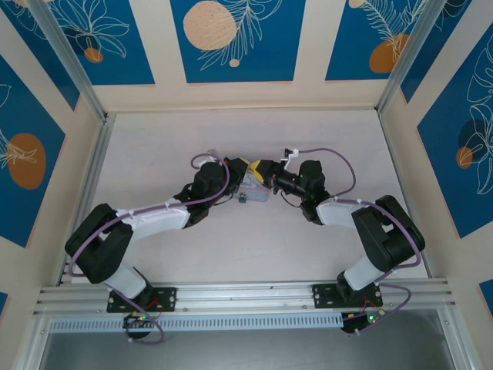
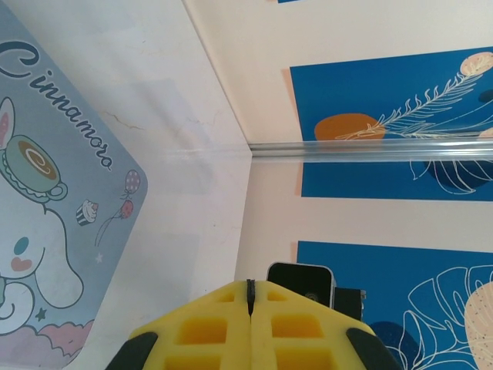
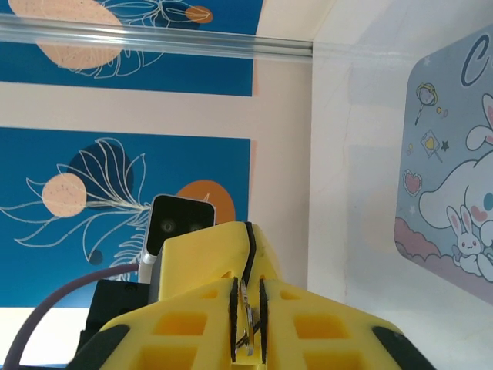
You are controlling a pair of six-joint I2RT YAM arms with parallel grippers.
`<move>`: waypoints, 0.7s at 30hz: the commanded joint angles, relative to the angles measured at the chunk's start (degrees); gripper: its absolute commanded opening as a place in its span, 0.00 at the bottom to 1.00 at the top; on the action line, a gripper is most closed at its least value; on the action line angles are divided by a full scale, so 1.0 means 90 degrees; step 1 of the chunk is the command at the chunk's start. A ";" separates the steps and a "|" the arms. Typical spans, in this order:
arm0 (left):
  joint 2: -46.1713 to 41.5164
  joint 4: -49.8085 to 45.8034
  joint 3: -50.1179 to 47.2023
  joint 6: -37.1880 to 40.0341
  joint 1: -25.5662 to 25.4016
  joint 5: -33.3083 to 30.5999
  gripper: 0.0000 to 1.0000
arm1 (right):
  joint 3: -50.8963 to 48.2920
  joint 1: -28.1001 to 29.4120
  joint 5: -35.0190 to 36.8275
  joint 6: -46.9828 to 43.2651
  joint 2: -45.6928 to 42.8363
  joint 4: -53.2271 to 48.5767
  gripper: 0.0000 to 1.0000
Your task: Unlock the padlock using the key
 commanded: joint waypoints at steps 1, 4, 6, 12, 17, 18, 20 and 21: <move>-0.0054 0.0178 -0.0091 -0.0073 -0.0091 -0.0151 0.00 | -0.0049 0.0075 0.0014 0.0028 0.0051 0.0260 0.18; -0.0063 0.0157 -0.0101 -0.0071 -0.0093 -0.0181 0.00 | -0.0092 0.0120 0.0084 0.0089 0.0047 0.0314 0.18; -0.0059 0.0158 -0.0101 -0.0075 -0.0094 -0.0191 0.00 | -0.0131 0.0151 0.0125 0.0107 0.0047 0.0365 0.18; -0.0073 0.0149 -0.0120 -0.0081 -0.0098 -0.0230 0.00 | -0.0195 0.0178 0.0181 0.0110 0.0066 0.0388 0.17; -0.0087 0.0148 -0.0140 -0.0090 -0.0098 -0.0250 0.00 | -0.0235 0.0154 0.0257 0.0115 0.0104 0.0384 0.13; -0.0103 0.0146 -0.0149 -0.0090 -0.0094 -0.0247 0.00 | -0.0251 0.0151 0.0281 0.0109 0.0114 0.0388 0.12; -0.0132 0.0140 -0.0168 -0.0089 -0.0095 -0.0257 0.00 | -0.0260 0.0135 0.0308 0.0127 0.0134 0.0388 0.10; -0.0139 0.0141 -0.0174 -0.0089 -0.0092 -0.0268 0.00 | -0.0261 0.0120 0.0320 0.0129 0.0144 0.0396 0.09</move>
